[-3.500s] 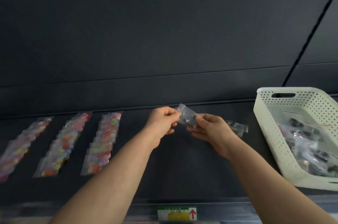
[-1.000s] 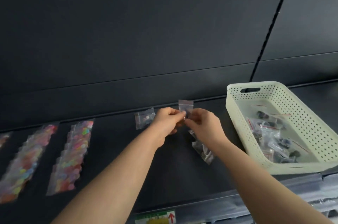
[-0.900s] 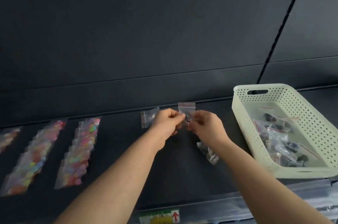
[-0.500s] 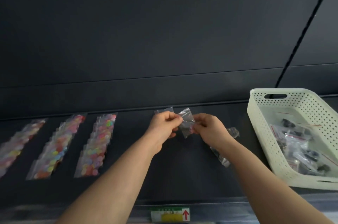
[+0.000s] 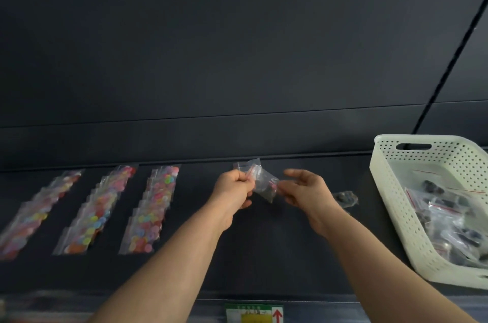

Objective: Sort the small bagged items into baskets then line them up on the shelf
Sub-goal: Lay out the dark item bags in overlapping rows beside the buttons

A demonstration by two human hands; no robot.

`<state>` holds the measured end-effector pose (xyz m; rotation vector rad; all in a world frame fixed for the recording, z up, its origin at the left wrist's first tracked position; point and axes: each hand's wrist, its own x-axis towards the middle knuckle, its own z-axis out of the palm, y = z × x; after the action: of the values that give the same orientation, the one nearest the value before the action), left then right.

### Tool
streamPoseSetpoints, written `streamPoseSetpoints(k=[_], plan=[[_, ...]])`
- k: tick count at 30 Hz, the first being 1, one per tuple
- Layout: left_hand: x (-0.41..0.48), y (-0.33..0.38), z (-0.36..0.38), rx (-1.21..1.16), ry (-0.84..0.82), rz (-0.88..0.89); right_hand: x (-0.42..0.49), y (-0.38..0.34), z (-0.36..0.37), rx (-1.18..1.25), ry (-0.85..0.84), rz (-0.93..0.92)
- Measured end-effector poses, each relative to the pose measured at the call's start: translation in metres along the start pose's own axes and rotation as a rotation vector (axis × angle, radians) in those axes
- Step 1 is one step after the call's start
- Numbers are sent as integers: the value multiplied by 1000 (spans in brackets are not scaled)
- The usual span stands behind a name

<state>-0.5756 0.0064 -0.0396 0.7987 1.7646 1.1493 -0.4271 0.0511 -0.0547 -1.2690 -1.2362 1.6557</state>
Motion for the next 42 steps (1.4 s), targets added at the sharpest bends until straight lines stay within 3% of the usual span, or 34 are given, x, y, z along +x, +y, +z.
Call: streamPoseSetpoints(k=[4,8,13,17,25,30,37,42], plan=[[1,-7,-7,-36,-27,-53,4,9,9,-55,-131,114],[3,-6,-16,-109,-112,-107,12,13,19,40,-152,130],[15,-17,-28,187,12,4,20,9,28,-213,-34,8],[26,-28,-29,340,91,32,31,9,37,-87,-56,8],[47,-28,-29,688,189,109,47,13,50,-602,243,-296],[51,-28,-32,741,165,122,33,23,49,-1091,186,-434],[49,-33,-28,831,139,355,34,26,50,-1198,148,-497],[57,-33,-28,869,142,340,42,24,55,-1216,157,-481]])
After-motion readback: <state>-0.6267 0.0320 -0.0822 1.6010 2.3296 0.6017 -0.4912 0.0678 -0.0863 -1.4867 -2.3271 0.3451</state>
